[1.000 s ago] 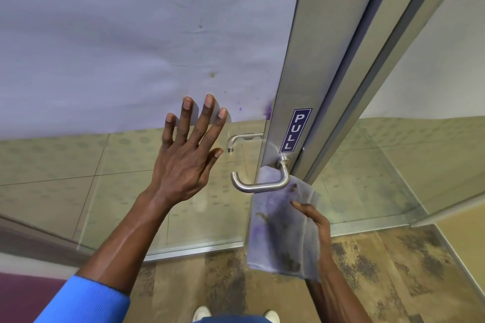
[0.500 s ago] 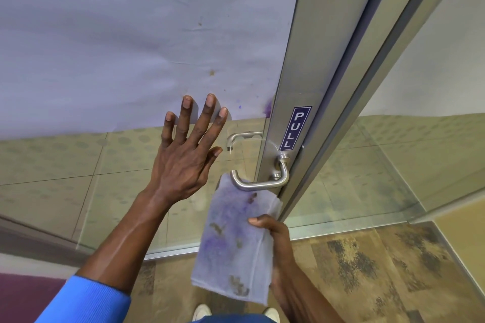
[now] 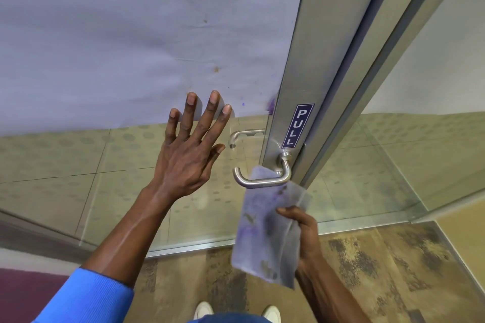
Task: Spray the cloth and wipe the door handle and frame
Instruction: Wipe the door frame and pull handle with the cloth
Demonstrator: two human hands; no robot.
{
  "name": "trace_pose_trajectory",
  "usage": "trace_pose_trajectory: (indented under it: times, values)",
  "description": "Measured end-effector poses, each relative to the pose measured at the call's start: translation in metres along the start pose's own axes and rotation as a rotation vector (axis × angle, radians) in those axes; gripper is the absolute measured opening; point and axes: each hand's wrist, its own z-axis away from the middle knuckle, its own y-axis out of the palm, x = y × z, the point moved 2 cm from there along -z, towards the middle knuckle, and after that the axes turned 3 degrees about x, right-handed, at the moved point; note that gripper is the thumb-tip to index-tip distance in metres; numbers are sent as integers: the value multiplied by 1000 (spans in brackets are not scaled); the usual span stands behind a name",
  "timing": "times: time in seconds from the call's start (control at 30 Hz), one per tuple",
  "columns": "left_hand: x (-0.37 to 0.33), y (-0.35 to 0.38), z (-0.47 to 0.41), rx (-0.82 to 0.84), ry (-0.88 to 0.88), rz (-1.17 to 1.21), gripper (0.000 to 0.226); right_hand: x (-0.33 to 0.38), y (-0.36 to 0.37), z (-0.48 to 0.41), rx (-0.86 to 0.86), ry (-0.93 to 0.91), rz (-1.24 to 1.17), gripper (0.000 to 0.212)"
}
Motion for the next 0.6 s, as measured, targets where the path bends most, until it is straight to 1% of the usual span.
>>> trace_pose_trajectory:
  times: [0.07, 0.17, 0.27, 0.37, 0.43, 0.5, 0.6]
  values:
    - [2, 1, 1, 1, -1, -10, 89, -20, 14, -1, 30, 42, 3, 54]
    - [2, 1, 1, -1, 0, -15, 89, -27, 23, -4, 29, 60, 50, 58]
    - [2, 1, 0, -2, 2, -10, 91, -11, 11, -5, 15, 32, 83, 49]
    - [2, 2, 0, -3, 3, -5, 91, 19, -10, -1, -43, -55, 85, 41]
    - [2, 1, 1, -1, 1, -4, 91, 35, -19, 1, -51, -90, 65, 33]
    - [2, 1, 0, 1, 6, 4, 91, 40, -21, 1, -40, -75, 55, 31]
    - [1, 1, 0, -5, 11, 1, 89, 29, -9, -1, 14, -54, 5, 35]
